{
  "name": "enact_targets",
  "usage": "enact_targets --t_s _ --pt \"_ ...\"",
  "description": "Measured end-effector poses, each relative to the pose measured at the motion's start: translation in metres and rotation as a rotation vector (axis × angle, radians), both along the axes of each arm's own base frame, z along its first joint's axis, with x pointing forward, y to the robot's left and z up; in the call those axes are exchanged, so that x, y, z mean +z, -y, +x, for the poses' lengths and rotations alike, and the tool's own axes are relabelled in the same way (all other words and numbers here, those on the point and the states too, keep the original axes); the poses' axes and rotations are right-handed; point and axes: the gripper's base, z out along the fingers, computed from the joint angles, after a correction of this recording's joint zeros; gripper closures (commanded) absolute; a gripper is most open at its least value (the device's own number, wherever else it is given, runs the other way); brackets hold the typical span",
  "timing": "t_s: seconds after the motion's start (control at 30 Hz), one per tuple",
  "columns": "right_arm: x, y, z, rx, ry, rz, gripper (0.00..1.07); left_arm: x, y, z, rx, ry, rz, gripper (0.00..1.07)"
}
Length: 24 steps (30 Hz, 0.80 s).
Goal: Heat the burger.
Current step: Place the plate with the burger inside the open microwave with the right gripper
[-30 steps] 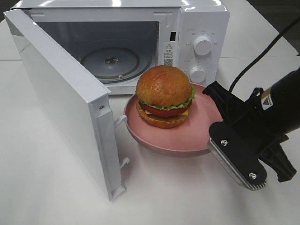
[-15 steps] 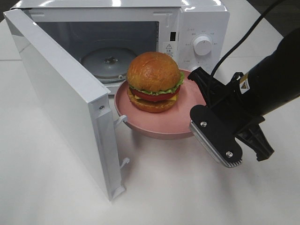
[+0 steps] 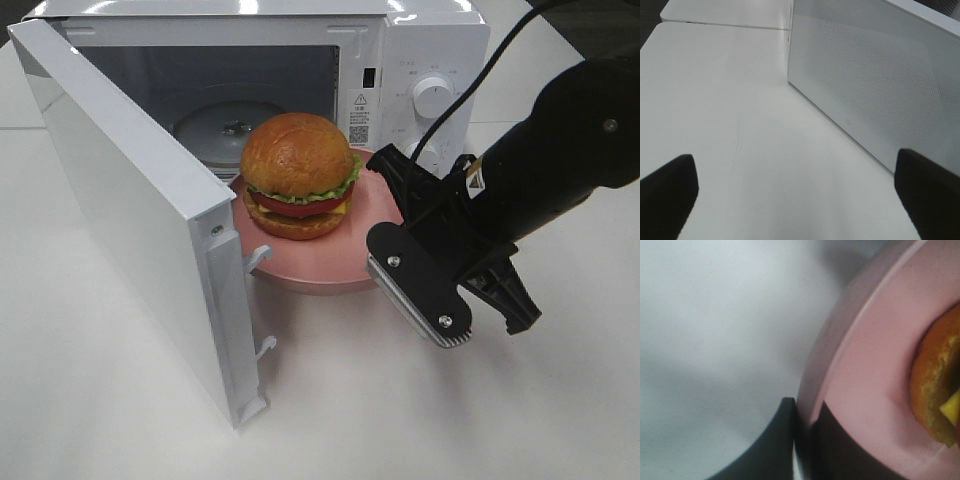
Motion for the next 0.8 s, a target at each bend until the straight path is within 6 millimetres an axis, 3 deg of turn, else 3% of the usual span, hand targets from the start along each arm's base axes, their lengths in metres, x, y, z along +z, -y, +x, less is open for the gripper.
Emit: enact_targets --t_s 0.27,0.8 --pt "0.004 -0.014 0.019 -0.017 -0.005 0.028 1.07 0.0 0.0 0.0 0.0 0.0 0.0 0.07" --pt "0.014 -0.028 0.035 -0.007 -0.051 0.009 1.07 0.0 0.0 0.0 0.0 0.0 0.0 0.07"
